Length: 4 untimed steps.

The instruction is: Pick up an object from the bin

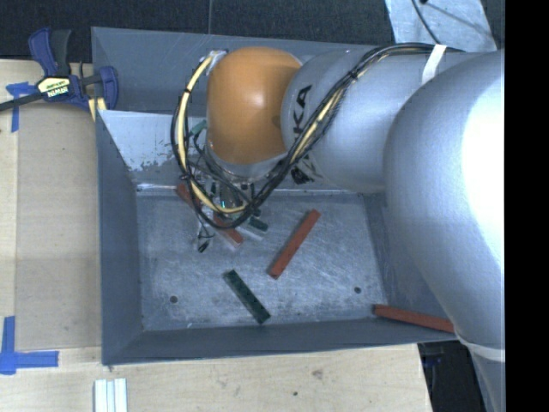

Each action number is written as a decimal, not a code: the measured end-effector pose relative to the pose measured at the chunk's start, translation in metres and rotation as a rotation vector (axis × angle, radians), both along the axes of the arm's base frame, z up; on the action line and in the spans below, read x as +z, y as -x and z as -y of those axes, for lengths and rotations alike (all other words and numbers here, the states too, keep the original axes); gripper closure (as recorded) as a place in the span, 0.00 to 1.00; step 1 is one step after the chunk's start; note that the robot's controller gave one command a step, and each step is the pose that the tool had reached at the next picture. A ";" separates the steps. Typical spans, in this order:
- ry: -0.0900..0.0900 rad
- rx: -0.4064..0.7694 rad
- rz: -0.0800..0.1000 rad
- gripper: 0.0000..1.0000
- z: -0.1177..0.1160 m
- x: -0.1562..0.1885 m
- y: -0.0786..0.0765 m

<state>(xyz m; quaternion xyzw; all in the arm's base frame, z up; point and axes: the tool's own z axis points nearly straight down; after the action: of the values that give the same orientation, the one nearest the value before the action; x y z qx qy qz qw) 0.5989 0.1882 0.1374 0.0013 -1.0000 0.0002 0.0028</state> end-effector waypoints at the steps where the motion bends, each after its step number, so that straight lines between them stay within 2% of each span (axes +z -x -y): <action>1: 0.001 -0.061 0.007 0.00 0.075 -0.070 -0.018; 2: -0.001 0.189 0.008 0.00 0.091 -0.036 0.011; 3: 0.000 0.490 0.003 0.00 0.169 -0.038 0.084; 4: -0.001 0.611 0.009 0.00 0.196 -0.068 0.049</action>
Offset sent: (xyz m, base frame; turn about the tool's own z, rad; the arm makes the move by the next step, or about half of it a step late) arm 0.0171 -0.0696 -0.0674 0.0541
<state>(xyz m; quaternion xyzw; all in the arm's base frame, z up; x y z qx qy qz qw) 0.5496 -0.0082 0.0693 0.3021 -0.9533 0.0006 -0.0018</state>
